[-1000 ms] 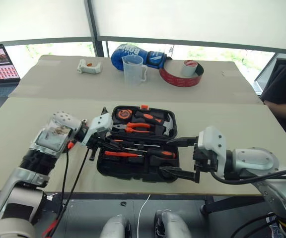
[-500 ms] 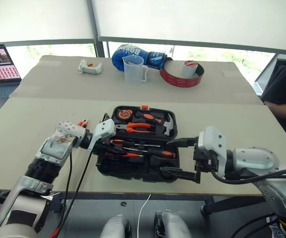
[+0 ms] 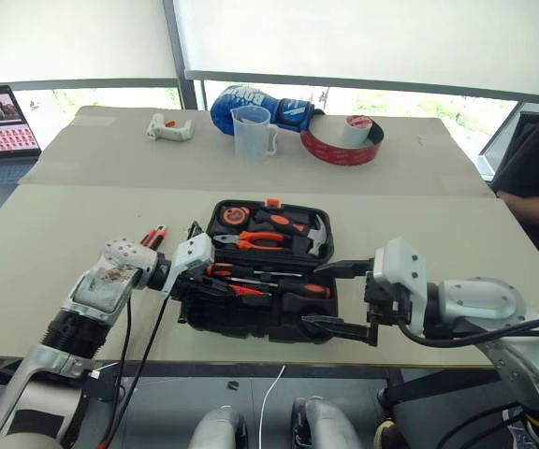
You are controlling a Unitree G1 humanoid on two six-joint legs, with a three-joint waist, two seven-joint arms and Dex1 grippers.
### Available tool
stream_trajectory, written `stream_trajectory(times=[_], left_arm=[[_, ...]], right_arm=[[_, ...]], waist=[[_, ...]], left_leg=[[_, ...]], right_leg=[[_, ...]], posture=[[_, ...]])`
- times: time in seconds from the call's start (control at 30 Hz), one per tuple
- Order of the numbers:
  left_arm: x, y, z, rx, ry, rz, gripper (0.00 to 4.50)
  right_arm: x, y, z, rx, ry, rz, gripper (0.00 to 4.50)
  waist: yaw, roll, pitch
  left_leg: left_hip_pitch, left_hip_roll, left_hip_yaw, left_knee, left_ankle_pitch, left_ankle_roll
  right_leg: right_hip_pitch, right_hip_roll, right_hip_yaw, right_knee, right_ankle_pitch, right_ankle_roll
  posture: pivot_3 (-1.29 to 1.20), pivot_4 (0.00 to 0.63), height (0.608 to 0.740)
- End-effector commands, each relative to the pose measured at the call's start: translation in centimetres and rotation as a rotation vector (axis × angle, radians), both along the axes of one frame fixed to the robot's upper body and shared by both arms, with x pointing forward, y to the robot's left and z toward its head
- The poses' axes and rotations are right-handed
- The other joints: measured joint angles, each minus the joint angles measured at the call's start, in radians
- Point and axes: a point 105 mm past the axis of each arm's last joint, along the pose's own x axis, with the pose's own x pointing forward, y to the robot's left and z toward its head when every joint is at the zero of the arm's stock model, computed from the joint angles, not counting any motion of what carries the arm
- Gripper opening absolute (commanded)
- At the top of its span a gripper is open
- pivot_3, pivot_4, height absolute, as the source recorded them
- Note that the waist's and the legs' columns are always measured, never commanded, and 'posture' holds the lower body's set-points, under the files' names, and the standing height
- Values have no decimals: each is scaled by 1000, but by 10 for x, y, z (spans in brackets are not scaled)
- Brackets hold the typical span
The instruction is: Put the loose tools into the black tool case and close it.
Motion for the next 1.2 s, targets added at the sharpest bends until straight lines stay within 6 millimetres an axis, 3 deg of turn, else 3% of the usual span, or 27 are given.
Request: stream_trajectory(times=[0.03,0.1,0.23,0.47,0.8,1.2], left_arm=[[4,4,31,-80,-63,61,98],[0,9,50,-128,-80,102,98],[-9,12,58,-159,-66,128,98],[-11,9,28,-47,-77,89,98],[8,-1,13,-42,-123,66,98],[8,1,-4,-33,-101,53,98]], right_arm=[[0,4,9,11,-51,35,4500],[1,5,12,15,-56,54,4500],[7,6,13,12,-56,87,4500],[16,10,18,12,-69,124,4500],[5,6,15,17,-59,86,4500],[4,4,16,15,-56,57,4500]], waist=[[0,0,0],[-2,0,0],[-3,0,0],[4,0,0],[9,0,0],[1,0,0]], left_leg=[[0,0,0,0,0,0],[0,0,0,0,0,0],[0,0,0,-1,0,0],[0,-1,0,-1,0,0],[-1,-1,0,-2,0,0],[0,-1,0,-2,0,0]], right_leg=[[0,0,0,0,0,0],[0,0,0,0,0,0],[0,-1,0,-1,0,0],[0,-1,-1,-1,0,0],[0,-3,-3,-1,0,-1],[0,-4,-2,-1,1,0]], posture=[[0,150,714],[0,150,714],[0,150,714],[0,150,714],[0,150,714],[0,150,714]])
